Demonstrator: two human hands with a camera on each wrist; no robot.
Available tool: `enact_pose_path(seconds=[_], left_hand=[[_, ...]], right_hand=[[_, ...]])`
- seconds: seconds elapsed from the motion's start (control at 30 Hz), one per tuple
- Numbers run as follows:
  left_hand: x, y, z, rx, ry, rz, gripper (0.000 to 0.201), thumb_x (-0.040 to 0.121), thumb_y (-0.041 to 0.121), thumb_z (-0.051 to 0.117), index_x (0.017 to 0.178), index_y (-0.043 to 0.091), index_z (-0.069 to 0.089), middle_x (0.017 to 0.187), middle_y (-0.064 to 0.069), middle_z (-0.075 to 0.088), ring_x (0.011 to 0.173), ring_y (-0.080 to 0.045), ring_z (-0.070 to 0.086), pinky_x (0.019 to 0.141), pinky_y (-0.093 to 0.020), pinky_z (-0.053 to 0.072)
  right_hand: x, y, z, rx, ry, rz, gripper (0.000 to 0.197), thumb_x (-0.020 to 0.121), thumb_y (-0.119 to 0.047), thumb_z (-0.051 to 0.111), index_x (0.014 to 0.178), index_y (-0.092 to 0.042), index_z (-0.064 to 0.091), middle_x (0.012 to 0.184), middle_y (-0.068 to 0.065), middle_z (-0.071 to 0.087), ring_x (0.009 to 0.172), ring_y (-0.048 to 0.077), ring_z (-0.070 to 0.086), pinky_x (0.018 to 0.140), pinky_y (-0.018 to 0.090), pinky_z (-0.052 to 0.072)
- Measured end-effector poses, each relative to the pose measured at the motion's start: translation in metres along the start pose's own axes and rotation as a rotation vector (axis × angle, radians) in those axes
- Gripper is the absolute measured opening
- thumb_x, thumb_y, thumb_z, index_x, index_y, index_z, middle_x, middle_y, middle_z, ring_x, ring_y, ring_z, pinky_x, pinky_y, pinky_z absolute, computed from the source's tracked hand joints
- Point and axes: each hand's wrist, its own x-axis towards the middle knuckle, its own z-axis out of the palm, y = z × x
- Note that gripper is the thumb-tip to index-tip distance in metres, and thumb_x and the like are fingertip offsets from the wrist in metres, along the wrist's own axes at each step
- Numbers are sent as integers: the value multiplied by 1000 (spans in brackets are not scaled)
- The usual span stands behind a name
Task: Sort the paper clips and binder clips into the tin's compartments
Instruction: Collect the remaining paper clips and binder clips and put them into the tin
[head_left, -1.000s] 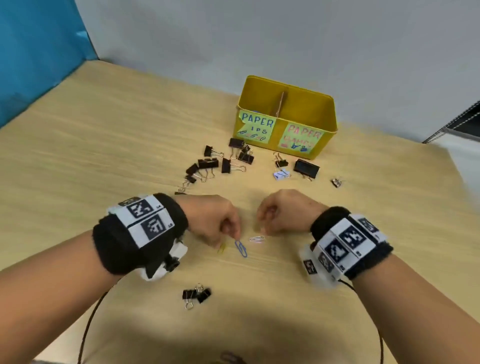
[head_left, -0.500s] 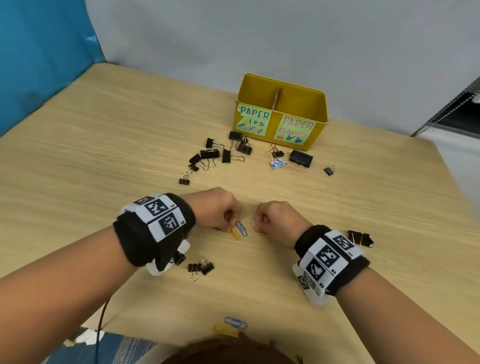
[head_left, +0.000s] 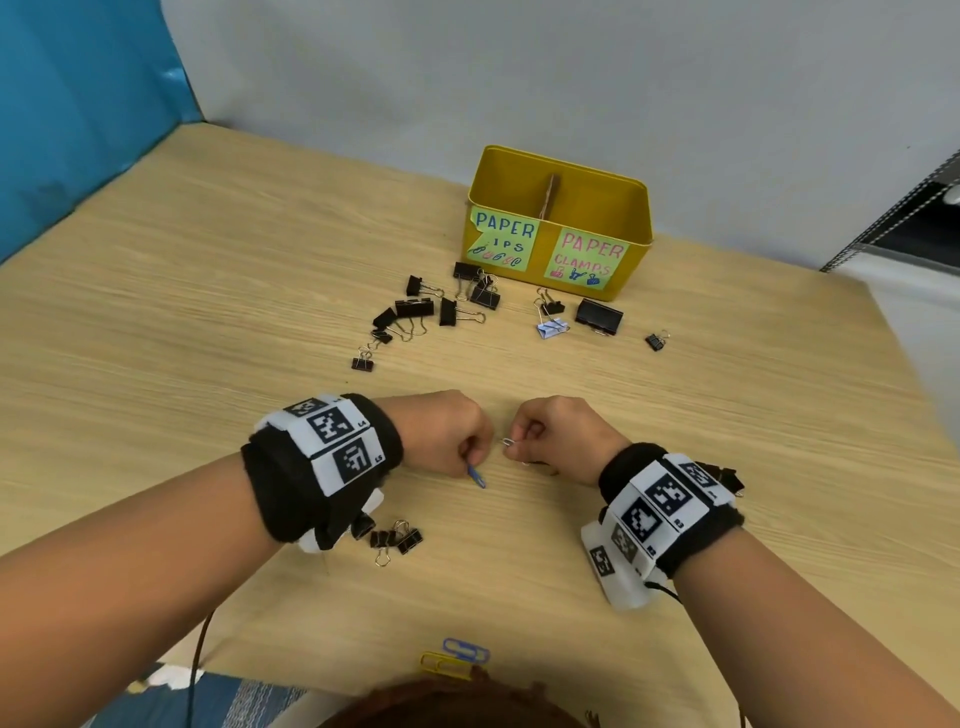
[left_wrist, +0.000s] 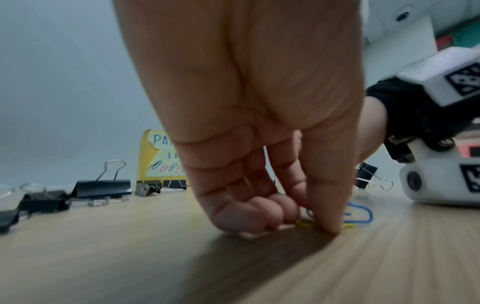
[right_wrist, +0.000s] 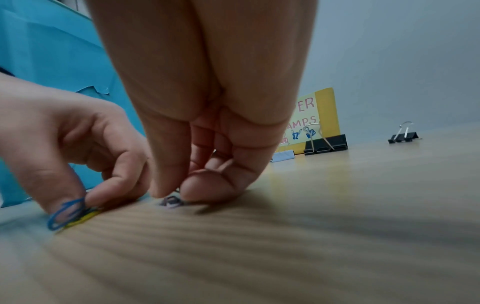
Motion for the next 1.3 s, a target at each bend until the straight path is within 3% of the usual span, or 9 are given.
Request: enact_pose_path(seconds=[0.13,0.23,0.43,0.57,0.77,0.9,1.07,1.17,1.3], left_hand=[[-1,4,-3,14,27,20,17,79,8,59,94,12,66,64,14,47,58,-1,45,55,-8,33],[1,4,-4,38,26,28,17,79,7,60,95,11,68,62,16,45,62,-4,47,53,-5,31],[-2,2,1,23,-41,-23,11,84,11,59,94,11,63,78,8,51,77,-10,49,59,-15,34],[-6,1,0,-20,-61,-3,5,85,15,58,90,16,60,94,-2,58,80,-12,50,69,-21,38],[-9,16,1,-106,-59,1,10,80,14,66,88,16,61,68,13,50,73,-9,53,69,-22,43],[-8,25,5,-12,-67,-31,26,79,13,69,102,7,61,64,14,42,83,-16,55,73,-26,43],[-8,32,9,110,-43,9,19,79,8,65,98,6,64,64,13,35,80,-15,49,68,-25,38],[-7,31,10,92,-68,-10,18,80,9,65,97,7,65,65,10,40,79,-14,48,67,-25,38],[-6,28,12,92,-88,-2,14,83,11,61,96,8,63,69,8,44,77,-14,48,51,-18,32]], right_hand=[[1,3,-3,101,-32,37,11,81,-12,68,76,-15,59,67,-1,59,52,10,53,50,18,46],[1,4,-4,132,-40,35,18,81,-10,68,70,-18,56,69,1,57,52,12,51,48,18,46],[-5,7,-1,120,-42,44,18,76,-10,73,91,-12,63,70,-1,57,57,10,53,54,17,50],[-12,2,9,-102,69,-32,21,75,-12,72,94,-6,67,70,-5,55,72,11,52,63,15,40],[-14,-4,10,-209,42,-61,17,81,-13,64,96,-6,66,87,-2,54,87,16,53,74,18,35],[-15,-5,7,-233,22,-58,18,82,-14,64,98,-6,66,89,-3,53,87,15,51,72,17,33],[-13,-4,6,-214,4,-50,17,82,-15,64,97,-7,67,88,-3,54,84,10,48,71,19,35],[-12,-3,5,-200,-10,-52,16,81,-14,65,94,-6,67,83,-3,55,81,11,49,59,16,35],[-11,1,6,-182,-29,-63,14,81,-13,65,93,-6,67,80,-4,53,80,11,50,58,9,33]])
